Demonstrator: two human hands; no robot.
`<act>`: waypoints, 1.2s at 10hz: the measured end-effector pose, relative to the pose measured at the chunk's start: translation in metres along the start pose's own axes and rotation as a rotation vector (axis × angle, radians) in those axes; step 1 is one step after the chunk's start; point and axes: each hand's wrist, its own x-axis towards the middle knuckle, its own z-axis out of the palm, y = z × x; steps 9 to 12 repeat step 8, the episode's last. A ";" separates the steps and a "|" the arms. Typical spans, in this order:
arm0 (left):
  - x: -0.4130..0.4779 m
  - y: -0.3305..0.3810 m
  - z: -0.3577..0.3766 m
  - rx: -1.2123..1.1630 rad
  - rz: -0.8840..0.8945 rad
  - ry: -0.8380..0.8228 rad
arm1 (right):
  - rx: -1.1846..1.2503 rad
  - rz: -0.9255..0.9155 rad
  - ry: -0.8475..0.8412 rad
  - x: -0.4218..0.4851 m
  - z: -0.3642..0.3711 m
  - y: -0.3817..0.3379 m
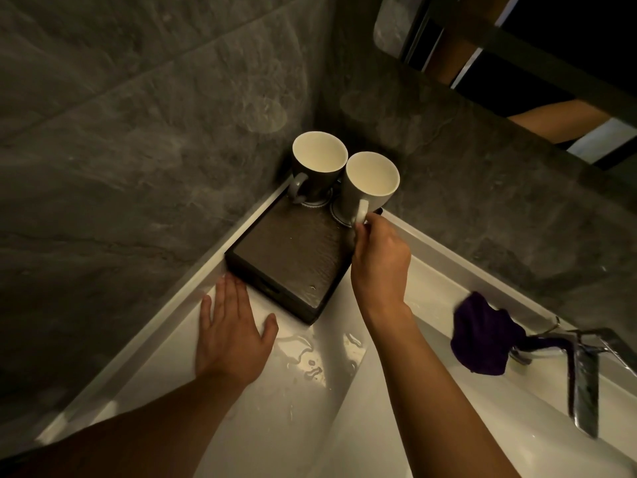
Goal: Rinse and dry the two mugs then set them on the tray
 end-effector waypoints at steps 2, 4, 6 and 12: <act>0.001 0.000 0.001 0.003 0.004 -0.008 | 0.006 -0.006 0.002 0.002 0.004 -0.007; 0.000 -0.001 0.003 -0.009 0.012 0.007 | -0.003 -0.006 0.006 0.003 0.009 -0.010; 0.002 -0.003 0.006 -0.008 0.013 0.005 | 0.009 -0.004 0.017 0.003 0.011 -0.012; 0.000 -0.001 0.003 -0.014 0.009 0.019 | -0.004 0.007 -0.006 -0.013 0.005 -0.003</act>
